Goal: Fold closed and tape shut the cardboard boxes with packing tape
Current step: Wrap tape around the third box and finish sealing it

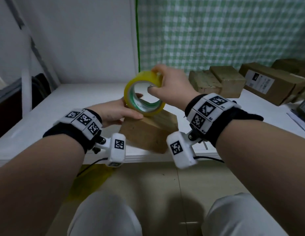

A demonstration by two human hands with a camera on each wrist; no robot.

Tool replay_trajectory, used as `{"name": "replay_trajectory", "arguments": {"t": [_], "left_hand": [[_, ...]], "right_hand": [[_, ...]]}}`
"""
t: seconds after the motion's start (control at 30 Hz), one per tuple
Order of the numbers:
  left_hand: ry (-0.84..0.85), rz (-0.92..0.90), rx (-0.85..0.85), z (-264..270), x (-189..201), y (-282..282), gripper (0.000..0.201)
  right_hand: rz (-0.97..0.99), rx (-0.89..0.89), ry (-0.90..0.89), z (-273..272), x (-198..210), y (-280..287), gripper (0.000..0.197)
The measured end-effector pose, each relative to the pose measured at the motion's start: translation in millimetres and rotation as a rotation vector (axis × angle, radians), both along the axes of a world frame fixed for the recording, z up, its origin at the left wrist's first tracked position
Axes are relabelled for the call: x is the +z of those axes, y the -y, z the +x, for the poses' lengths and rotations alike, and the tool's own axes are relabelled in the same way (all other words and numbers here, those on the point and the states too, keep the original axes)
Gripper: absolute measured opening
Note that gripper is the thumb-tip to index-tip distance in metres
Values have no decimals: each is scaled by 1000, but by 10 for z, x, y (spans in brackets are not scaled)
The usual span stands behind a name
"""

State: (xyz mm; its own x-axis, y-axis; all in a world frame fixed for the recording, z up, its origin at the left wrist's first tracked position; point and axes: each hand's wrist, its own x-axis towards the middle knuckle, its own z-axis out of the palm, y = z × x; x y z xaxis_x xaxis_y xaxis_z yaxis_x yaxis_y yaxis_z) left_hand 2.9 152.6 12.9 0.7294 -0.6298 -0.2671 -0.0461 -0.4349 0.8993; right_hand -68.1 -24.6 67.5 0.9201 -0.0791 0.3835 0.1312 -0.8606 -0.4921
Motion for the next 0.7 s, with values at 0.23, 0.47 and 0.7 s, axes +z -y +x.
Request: {"name": "replay_trajectory", "arguments": {"t": [0.23, 0.47, 0.7], "left_hand": [[-151, -187, 132, -183, -579, 89, 69], [-40, -225, 108, -228, -603, 179, 59], [11, -68, 110, -195, -549, 174, 77]], "right_hand": [[-140, 35, -95, 89, -243, -109, 50], [-48, 13, -140, 87, -477, -9, 45], [-219, -81, -122, 25, -316, 126, 13]]}}
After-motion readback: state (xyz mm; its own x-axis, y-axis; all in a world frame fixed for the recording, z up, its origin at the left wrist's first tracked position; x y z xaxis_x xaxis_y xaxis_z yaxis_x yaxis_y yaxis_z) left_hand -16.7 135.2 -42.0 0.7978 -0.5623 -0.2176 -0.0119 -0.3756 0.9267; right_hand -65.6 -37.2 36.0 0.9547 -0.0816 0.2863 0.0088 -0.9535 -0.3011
